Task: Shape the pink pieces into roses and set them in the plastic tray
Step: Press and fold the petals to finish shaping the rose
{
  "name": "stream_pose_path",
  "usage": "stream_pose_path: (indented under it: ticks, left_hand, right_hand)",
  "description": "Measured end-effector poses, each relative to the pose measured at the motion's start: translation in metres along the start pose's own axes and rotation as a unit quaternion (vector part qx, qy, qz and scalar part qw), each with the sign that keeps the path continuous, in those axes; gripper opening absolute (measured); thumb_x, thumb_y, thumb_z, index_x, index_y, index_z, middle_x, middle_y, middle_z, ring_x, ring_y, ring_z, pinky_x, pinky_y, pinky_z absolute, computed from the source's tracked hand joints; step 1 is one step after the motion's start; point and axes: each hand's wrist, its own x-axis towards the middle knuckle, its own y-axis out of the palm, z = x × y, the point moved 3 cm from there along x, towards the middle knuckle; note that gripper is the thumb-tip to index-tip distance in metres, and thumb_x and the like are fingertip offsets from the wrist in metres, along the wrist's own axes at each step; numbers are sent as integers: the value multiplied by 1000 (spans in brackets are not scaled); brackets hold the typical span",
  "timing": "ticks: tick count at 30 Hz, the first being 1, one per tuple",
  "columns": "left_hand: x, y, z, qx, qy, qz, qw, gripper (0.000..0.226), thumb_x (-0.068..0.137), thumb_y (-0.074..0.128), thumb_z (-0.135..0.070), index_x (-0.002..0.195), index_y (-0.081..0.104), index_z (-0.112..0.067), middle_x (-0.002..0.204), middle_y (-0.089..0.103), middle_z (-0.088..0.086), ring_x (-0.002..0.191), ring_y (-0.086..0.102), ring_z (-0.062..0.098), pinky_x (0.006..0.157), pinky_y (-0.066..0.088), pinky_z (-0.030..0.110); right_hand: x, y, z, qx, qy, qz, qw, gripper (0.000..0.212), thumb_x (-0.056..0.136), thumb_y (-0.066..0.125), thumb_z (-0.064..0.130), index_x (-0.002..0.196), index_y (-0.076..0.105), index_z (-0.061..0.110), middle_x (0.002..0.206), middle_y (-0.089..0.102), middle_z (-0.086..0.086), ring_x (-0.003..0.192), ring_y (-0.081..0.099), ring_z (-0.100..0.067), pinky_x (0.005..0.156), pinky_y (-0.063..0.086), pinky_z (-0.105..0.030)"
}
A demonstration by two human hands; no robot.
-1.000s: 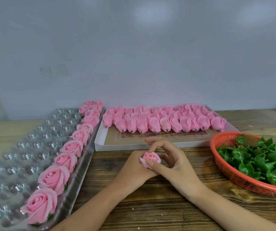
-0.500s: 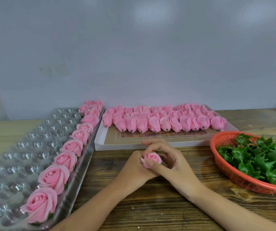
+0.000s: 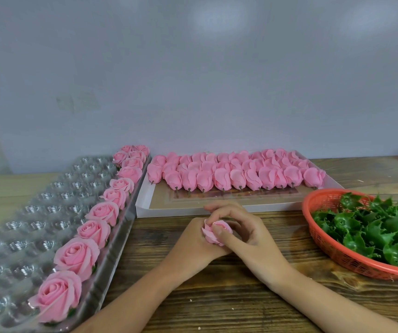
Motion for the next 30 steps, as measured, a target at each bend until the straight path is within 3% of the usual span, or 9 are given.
stream_pose_path:
  ticks: [4, 6, 9, 11, 15, 21, 26, 30]
  left_hand:
    - [0, -1, 0, 14, -3, -11, 1000, 34, 82, 72, -12, 69, 56, -39, 72, 58, -25, 78, 54, -21, 70, 38, -3]
    - [0, -1, -2, 16, 2, 0, 1000, 28, 83, 72, -17, 72, 59, -39, 78, 62, -21, 85, 57, -14, 73, 42, 2]
    - [0, -1, -6, 23, -2, 5, 1000, 12, 85, 71, -22, 89, 66, -32, 96, 68, -12, 95, 60, -3, 83, 46, 11]
    - [1, -1, -6, 38, 0, 3, 999, 15, 86, 70, -23, 100, 68, -26, 103, 68, -9, 98, 60, -1, 87, 47, 15]
    - [1, 2, -5, 52, 3, 9, 999, 18, 85, 70, -26, 97, 63, -36, 95, 64, -19, 94, 57, -9, 78, 43, 3]
    - [3, 1, -2, 48, 12, 5, 999, 26, 82, 72, -21, 80, 57, -42, 79, 60, -25, 83, 54, -22, 69, 39, -3]
    - [4, 2, 3, 42, -3, 1, 999, 16, 83, 72, -24, 98, 67, -27, 94, 68, -9, 92, 61, -3, 79, 49, 11]
    - [4, 2, 2, 59, 7, -2, 998, 16, 83, 70, -22, 79, 61, -34, 80, 63, -14, 83, 59, -8, 69, 43, 3]
  right_hand:
    - [1, -1, -1, 15, 10, -3, 1000, 11, 86, 67, 21, 95, 74, 23, 119, 66, 10, 121, 59, -14, 96, 46, -21]
    - [1, -1, -1, 8, 10, -4, 1000, 12, 86, 69, 21, 96, 73, 24, 120, 66, 10, 120, 60, -14, 97, 47, -22]
    - [1, -1, 0, 1, 2, -9, 1000, 12, 83, 73, 22, 95, 73, 24, 119, 66, 9, 118, 61, -15, 96, 50, -26]
    - [1, -1, 2, -8, 0, -7, 1000, 12, 82, 76, 23, 94, 72, 23, 119, 66, 10, 117, 61, -15, 95, 51, -28]
    - [0, -1, 1, -40, 5, 5, 999, 14, 85, 74, 7, 95, 71, 16, 118, 66, 11, 116, 61, -13, 95, 50, -27]
    - [-1, -1, 3, -55, 2, 10, 998, 16, 84, 73, 1, 88, 72, 16, 115, 65, 12, 119, 59, -14, 97, 48, -26]
    - [-1, 0, 2, -70, -10, -5, 998, 17, 83, 75, 2, 85, 71, 19, 111, 66, 12, 120, 58, -14, 97, 47, -25]
    - [-2, 0, 5, -93, -41, -11, 995, 13, 81, 73, 10, 83, 69, 22, 112, 64, 14, 121, 57, -12, 96, 44, -18]
